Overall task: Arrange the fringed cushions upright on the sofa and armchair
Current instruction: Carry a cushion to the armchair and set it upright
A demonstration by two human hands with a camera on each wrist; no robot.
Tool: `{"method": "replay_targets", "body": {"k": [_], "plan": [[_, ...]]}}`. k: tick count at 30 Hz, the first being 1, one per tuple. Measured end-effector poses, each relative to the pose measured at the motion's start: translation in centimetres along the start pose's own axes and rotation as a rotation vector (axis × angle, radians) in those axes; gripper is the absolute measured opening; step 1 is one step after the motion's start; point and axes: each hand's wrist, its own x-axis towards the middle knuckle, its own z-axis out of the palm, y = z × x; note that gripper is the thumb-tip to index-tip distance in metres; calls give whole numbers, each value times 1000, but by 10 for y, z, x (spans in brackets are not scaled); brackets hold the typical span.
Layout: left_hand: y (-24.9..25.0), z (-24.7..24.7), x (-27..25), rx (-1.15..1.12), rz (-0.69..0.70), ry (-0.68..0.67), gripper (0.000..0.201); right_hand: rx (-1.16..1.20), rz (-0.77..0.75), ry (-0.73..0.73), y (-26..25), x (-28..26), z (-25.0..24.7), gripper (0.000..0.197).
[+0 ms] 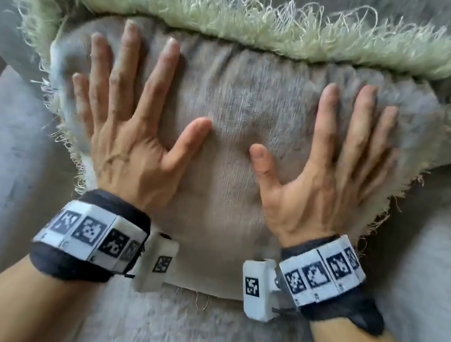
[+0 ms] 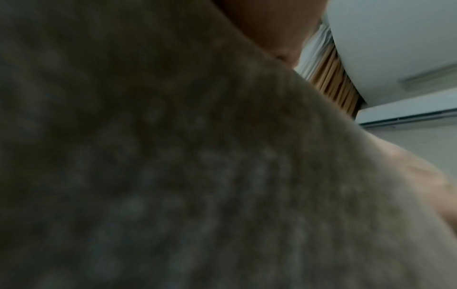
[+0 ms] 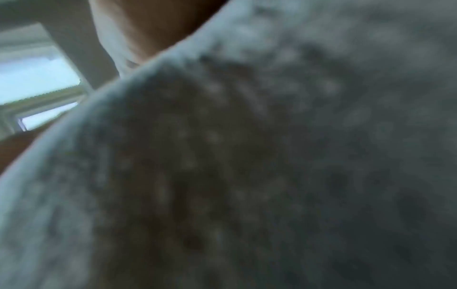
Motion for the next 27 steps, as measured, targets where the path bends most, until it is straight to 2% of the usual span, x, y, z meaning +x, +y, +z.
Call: {"method": "replay_targets", "body": {"k": [3,9,11,15,17,24,27], "plan": [[-5,4,3,-6,-5,-38,82,14,10,-26,3,2,7,93],[-4,-16,-5,-103,42,80,79,134,45,160,17,-7,-19,94],[-8,-13,-18,-121,13,80,80,148,75,147,25,-17,-18,94],[-20,16,-32,-57,-19,9,85,83,84,49,27,-32,16,93],[-26,23,-31,-62,-10,21,85,93,71,66,30,-32,24,93],[-22,-4,-76,-144,-37,64,91,226,110,116,39,-81,-17,96],[-32,14,-93,-108,-26,44,88,177,93,87,37,-96,6,93]]}}
